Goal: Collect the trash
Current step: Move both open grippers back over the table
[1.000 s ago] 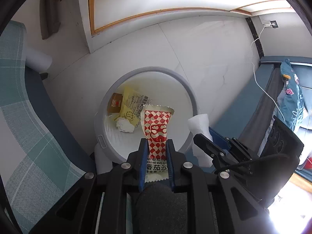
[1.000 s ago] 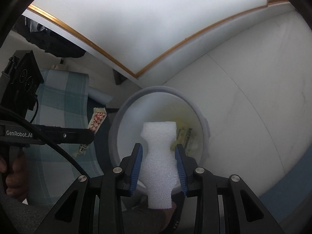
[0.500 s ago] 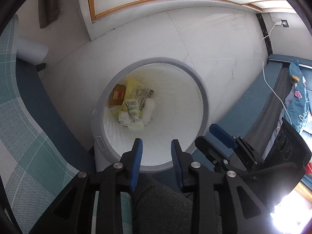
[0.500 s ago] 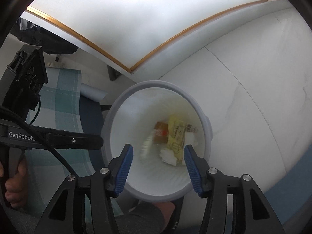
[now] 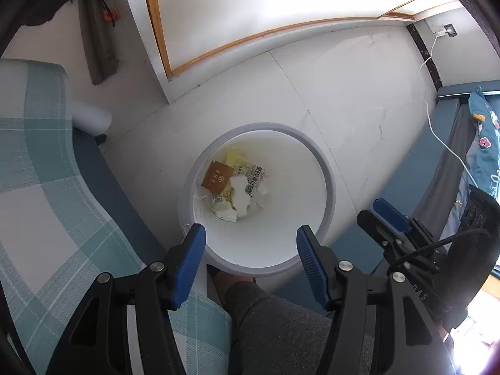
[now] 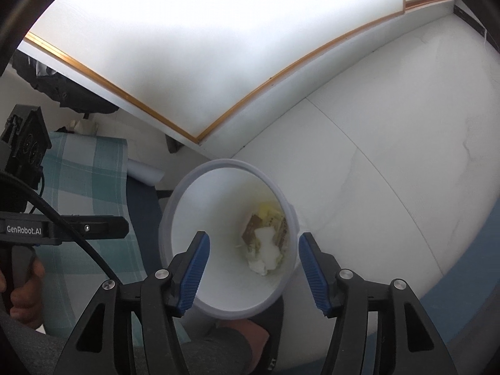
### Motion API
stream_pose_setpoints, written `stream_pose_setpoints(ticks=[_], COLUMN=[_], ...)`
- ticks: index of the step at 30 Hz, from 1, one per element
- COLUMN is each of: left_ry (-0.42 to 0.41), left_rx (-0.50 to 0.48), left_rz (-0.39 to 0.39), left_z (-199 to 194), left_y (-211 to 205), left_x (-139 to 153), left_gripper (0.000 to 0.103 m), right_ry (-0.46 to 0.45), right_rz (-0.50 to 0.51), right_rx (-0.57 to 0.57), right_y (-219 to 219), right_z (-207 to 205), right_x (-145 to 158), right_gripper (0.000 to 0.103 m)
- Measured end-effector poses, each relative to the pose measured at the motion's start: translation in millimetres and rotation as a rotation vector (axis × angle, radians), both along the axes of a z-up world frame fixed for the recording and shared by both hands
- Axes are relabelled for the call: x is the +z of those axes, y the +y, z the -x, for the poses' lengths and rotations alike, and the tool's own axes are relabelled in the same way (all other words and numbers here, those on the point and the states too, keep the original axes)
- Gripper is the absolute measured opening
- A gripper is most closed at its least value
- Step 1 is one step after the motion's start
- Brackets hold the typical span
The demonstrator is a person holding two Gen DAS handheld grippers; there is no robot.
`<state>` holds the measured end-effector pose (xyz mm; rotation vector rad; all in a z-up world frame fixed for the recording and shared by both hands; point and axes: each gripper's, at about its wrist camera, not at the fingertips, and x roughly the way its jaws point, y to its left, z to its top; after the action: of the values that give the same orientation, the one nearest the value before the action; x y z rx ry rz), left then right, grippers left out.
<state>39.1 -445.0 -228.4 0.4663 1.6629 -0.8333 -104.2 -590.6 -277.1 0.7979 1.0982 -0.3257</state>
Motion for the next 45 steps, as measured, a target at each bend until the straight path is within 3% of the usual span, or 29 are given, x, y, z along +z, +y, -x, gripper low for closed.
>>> stream_pose_setpoints(ticks=[5, 12, 19, 26, 35, 39, 45], left_ry=[-0.092, -0.258, -0.475, -0.633, -0.744, -0.785, -0.847], left_rx=[0.03, 0.074, 0.109, 0.215, 0.389, 0.486, 0.594], left_rz=[0.059, 0.136, 0.182, 0.203, 0.325, 0.355, 0.368], left_z=[-0.2, 3.9, 18.1, 15.2, 6.8, 3.3, 0.3], left_y=[13.4, 40.3, 69.4, 115.6, 200.1, 239.1, 293.8], left_x=[35.0, 91.4, 141.3, 176.9, 235.3, 252.8, 265.0], left_gripper=[0.056, 0.056, 0.056, 0.056, 0.057, 0.071, 0.074], right_ry=[-0.067, -0.208, -0.316, -0.444, -0.61, -0.678, -0.729], right_rz=[0.054, 0.2, 0.304, 0.417, 0.458, 0.469, 0.467], right_rx=[-0.025, -0.025, 0.013, 0.046, 0.129, 0.168, 0.242], right_y=[-8.6, -5.2, 16.3, 49.2, 122.0, 157.7, 212.6], right_z=[2.5, 4.9, 6.2, 7.6, -2.2, -12.7, -35.2], right_x=[37.5, 118.0, 183.7, 250.7, 320.9, 342.3, 357.2], right_gripper=[0.059, 0.059, 0.059, 0.059, 0.063, 0.068, 0.074])
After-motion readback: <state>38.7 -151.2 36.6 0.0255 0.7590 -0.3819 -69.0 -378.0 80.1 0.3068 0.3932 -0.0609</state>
